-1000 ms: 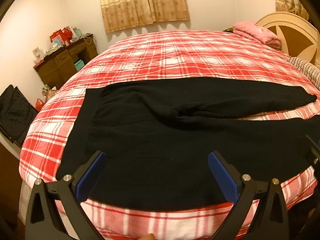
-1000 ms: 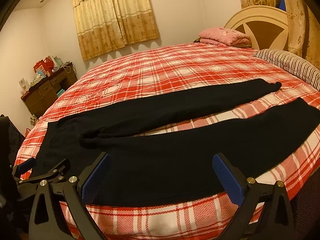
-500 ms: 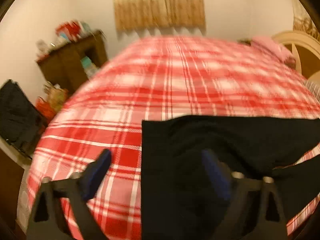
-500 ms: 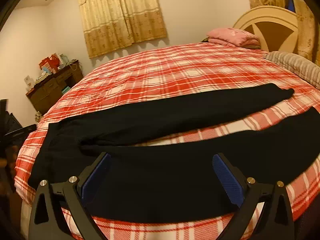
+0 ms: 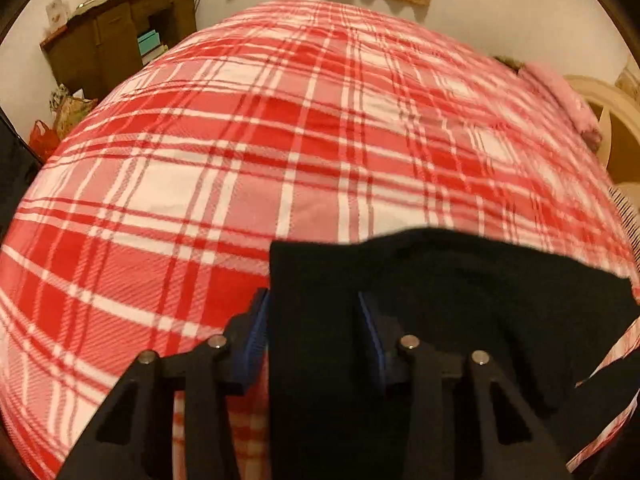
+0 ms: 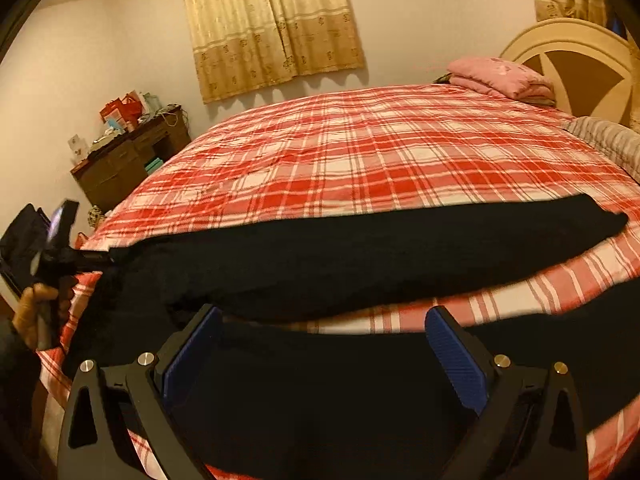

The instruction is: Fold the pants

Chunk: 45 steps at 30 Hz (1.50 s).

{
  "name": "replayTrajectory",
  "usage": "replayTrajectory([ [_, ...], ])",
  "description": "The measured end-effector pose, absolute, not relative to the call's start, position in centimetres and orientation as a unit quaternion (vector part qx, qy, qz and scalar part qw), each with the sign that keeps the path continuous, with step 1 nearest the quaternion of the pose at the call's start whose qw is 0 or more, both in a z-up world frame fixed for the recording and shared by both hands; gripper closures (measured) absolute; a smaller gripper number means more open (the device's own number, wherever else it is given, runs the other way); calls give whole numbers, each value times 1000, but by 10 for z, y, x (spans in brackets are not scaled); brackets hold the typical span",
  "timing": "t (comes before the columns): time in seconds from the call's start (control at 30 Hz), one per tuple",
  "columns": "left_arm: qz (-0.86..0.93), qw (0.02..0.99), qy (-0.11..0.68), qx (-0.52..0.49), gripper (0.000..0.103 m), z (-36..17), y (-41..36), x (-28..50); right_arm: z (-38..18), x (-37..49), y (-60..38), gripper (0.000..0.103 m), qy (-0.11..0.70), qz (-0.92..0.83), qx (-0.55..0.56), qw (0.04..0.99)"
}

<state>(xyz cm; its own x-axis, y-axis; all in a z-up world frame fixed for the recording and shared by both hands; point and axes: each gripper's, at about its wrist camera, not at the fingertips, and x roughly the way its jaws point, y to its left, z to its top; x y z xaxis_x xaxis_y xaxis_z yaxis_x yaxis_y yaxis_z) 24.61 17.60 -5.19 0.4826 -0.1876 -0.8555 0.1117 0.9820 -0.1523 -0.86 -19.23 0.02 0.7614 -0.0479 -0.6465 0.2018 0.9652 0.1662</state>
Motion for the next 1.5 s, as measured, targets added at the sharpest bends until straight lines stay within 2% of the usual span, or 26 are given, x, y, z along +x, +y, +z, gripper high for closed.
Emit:
replayTrajectory([
  [0.1,-104,859,499,-44,72,-51,176,250,1,26,-206,1,361,-34,81,928],
  [0.4,-102,863,494,-44,71,-52,177,253,-39,172,-236,1,459,53,-15,887],
  [0.47,-103,863,493,-38,65,-52,176,254,-51,189,-231,1,474,58,-47,877],
  [0.57,-102,865,490,-33,62,-53,175,256,-73,205,-223,2,518,83,-82,847],
  [0.63,-101,866,489,-33,62,-54,174,256,-78,201,-220,13,523,113,-87,840],
  [0.7,-105,868,484,-29,63,-54,173,256,-72,198,-221,38,520,135,-79,840],
  [0.73,-105,869,482,-27,63,-54,172,256,-69,197,-221,47,518,139,-79,841],
  [0.77,-106,871,479,-26,66,-54,172,256,-66,196,-222,69,518,137,-82,841],
  [0.8,-107,872,476,-26,69,-53,172,256,-65,196,-221,86,517,129,-89,841],
  [0.87,-108,875,471,-31,73,-50,172,254,-54,192,-220,96,498,105,-105,855],
  [1.03,-102,894,435,-22,73,-23,168,237,1,173,-222,97,416,66,-79,904],
  [1.2,-101,923,372,-6,73,20,167,197,51,117,-214,97,345,69,-69,934],
  [1.33,-106,937,332,-13,73,33,178,153,55,53,-194,97,324,86,-87,938],
  [1.5,-106,944,311,-31,70,19,196,100,23,-12,-178,97,327,80,-102,936],
])
